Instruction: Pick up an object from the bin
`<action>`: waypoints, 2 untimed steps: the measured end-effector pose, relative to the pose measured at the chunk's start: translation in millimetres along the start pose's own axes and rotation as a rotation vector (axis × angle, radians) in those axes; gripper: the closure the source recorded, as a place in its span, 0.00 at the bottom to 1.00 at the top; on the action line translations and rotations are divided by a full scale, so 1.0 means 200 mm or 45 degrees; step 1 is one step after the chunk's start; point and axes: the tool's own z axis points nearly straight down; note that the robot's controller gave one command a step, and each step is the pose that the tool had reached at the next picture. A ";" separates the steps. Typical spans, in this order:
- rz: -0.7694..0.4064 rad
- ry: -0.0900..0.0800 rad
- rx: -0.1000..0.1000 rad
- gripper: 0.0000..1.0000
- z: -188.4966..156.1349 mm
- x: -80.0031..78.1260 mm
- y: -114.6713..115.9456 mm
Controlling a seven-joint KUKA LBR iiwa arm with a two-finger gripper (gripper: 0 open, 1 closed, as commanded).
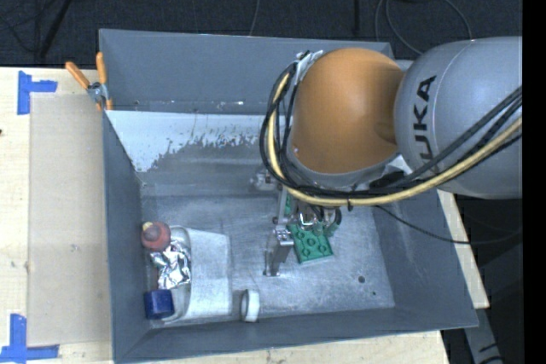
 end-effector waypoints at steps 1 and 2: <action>0.108 -0.013 0.001 0.00 0.81 0.07 0.14; 0.051 -0.030 -0.006 0.00 0.71 0.23 0.64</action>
Offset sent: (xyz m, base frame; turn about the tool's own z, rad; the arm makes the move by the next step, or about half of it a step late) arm -0.0170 0.0289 -0.1612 0.0834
